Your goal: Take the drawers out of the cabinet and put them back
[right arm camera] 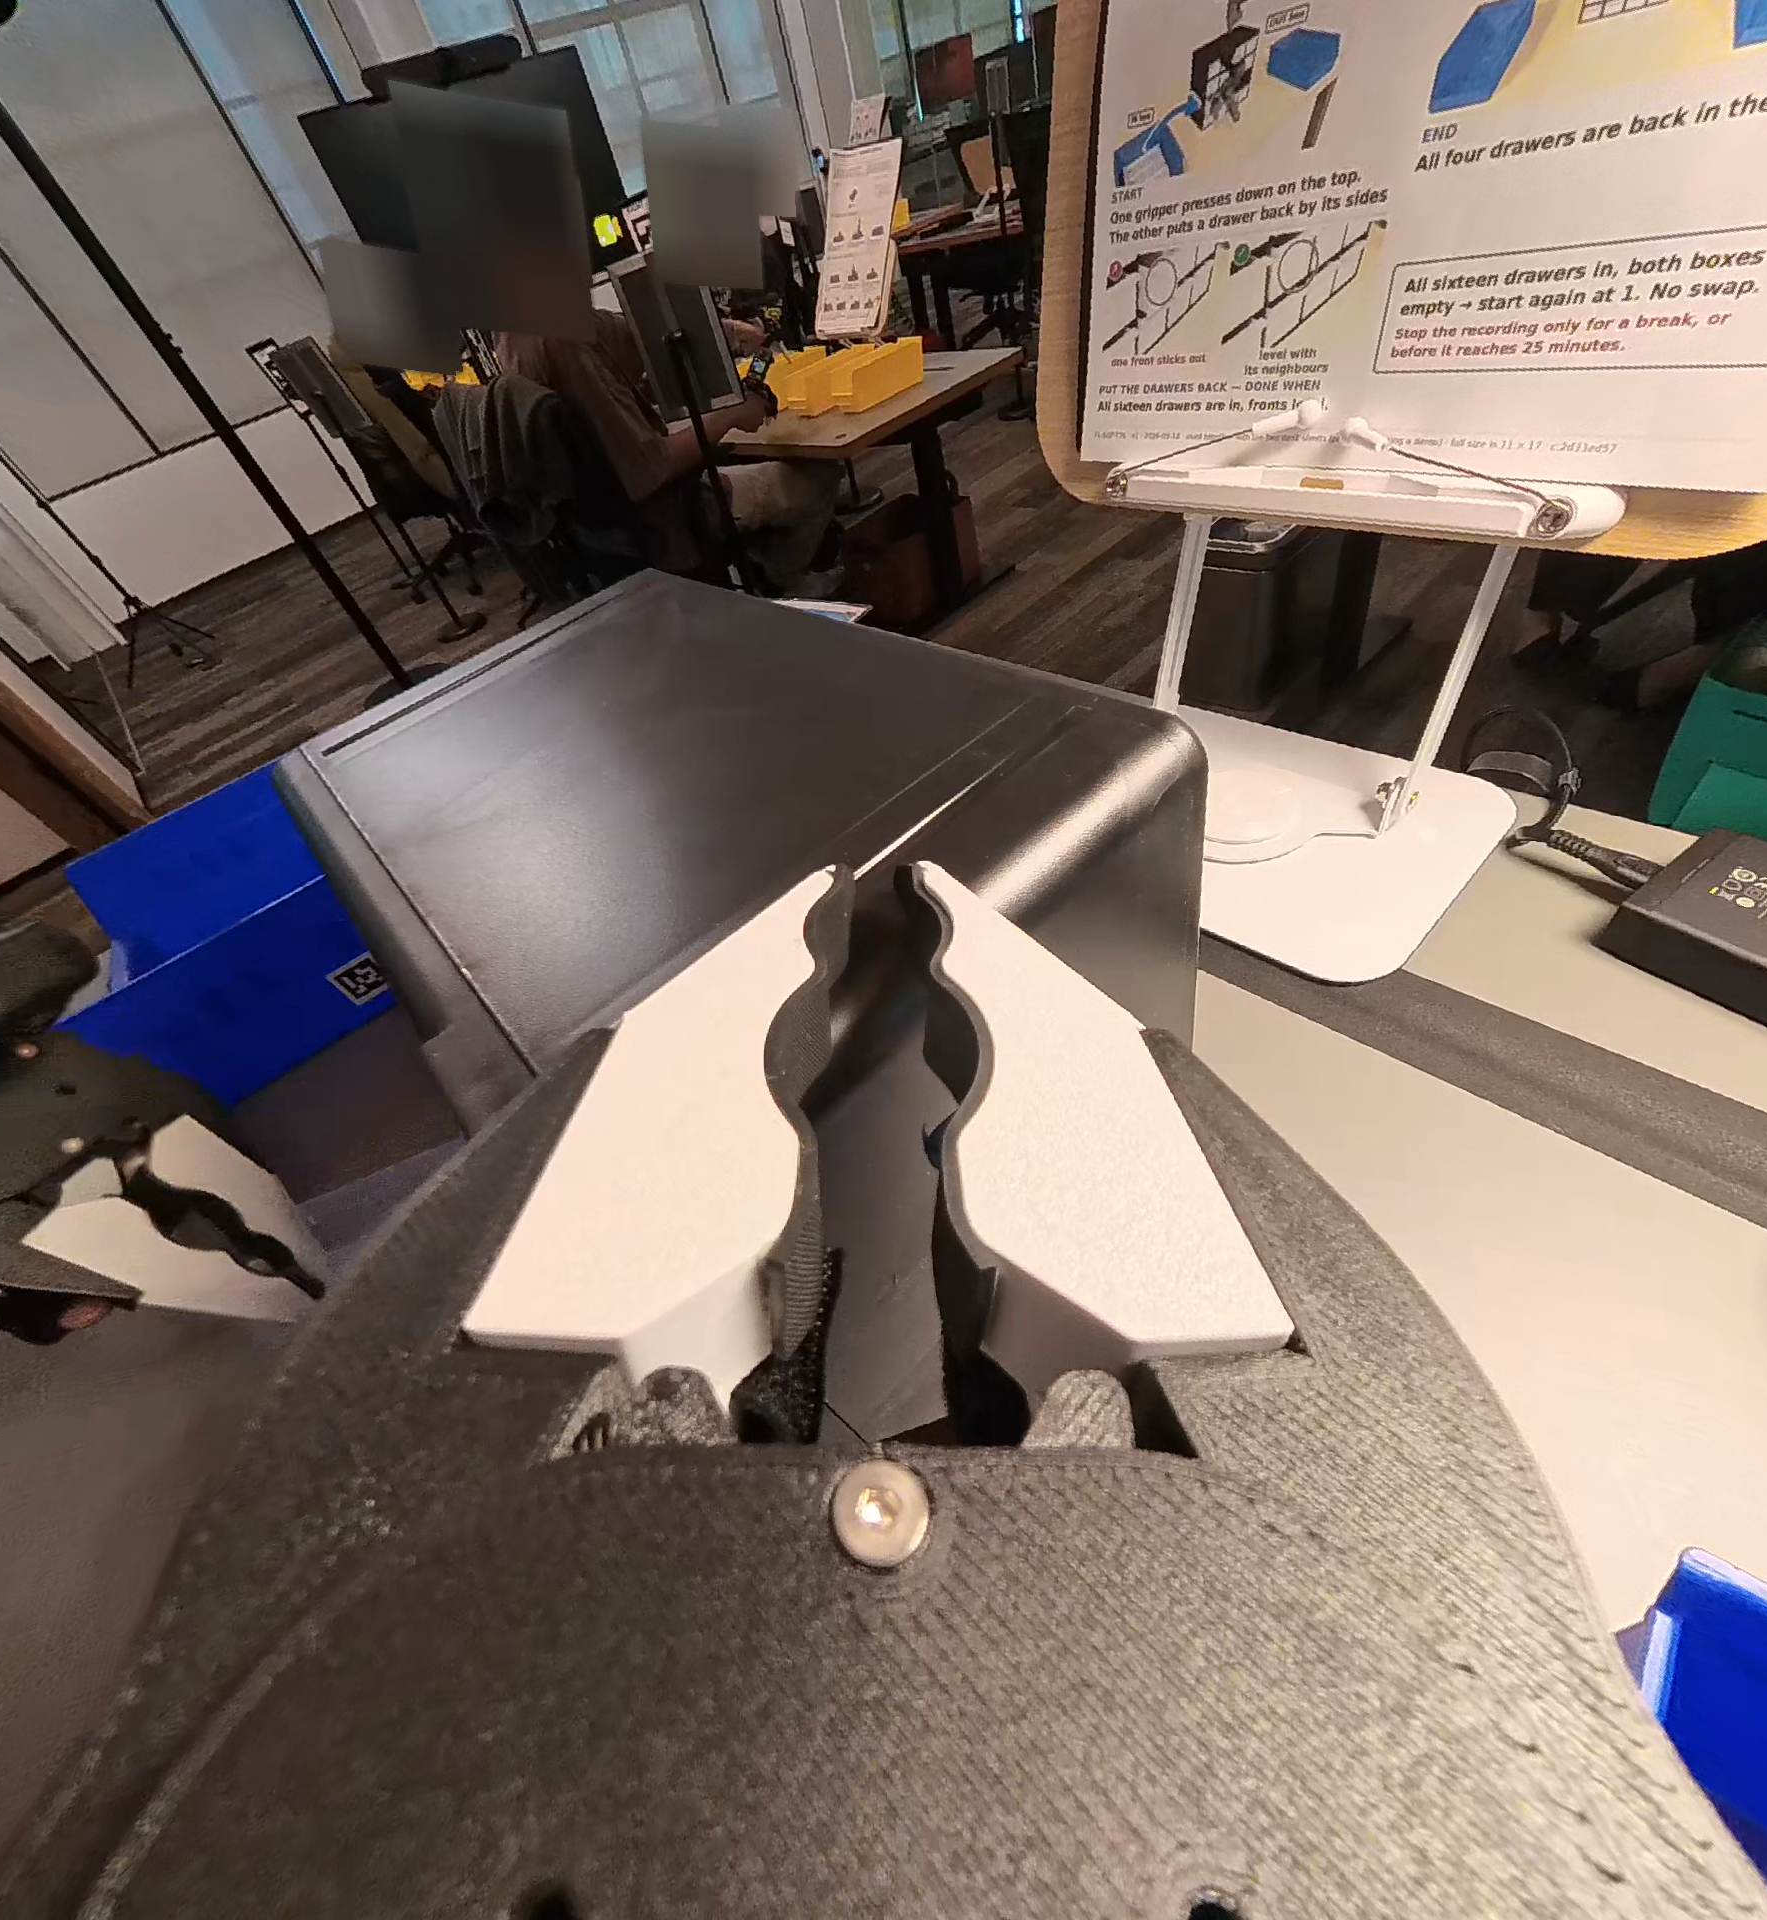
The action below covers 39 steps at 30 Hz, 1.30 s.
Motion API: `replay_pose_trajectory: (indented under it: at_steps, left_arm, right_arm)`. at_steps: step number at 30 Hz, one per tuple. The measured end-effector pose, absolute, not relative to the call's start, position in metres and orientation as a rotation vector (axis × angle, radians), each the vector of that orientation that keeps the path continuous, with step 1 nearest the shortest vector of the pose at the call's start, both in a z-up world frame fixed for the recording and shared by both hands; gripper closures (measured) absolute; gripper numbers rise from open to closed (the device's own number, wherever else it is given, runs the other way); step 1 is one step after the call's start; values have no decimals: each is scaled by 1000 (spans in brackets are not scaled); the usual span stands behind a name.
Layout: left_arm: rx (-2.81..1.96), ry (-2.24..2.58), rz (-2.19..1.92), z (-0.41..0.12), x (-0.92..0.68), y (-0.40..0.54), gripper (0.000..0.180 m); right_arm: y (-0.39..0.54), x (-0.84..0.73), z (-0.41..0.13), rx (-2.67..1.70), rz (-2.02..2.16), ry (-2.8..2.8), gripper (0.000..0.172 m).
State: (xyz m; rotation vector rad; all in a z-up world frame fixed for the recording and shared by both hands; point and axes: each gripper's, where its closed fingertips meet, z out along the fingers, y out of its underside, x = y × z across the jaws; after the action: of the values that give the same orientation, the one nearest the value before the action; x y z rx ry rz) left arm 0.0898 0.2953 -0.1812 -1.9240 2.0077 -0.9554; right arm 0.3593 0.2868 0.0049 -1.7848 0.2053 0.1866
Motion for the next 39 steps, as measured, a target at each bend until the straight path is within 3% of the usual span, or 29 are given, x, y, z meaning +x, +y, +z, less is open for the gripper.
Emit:
replay_pose_trajectory:
  at_steps: [1, 5, 10, 14, 20, 25, 39]
  left_arm:
    - [-1914, 2007, -992, -180, 92, 291, 168]
    - [-1642, 2084, -1051, -151, 92, 285, 148]
    - [-1064, 2356, -733, -138, 62, 302, 128]
    - [-761, 2554, -514, -162, 44, 304, 131]
    - [-687, 2599, -461, -187, 52, 308, 136]
    - [-631, 2623, -304, -209, 51, 315, 154]
    - [-804, 2361, -669, -88, 68, 300, 164]
  right_arm:
    - [287, 359, 5, -1785, 186, 205, 158]
    - [287, 359, 5, -1785, 187, 203, 158]
    - [287, 359, 5, -1785, 192, 202, 158]
    - [287, 359, 5, -1785, 191, 203, 158]
    - [287, 359, 5, -1788, 175, 201, 159]
    - [287, 359, 5, -1786, 186, 198, 158]
    - [287, 358, 5, -1787, 181, 200, 159]
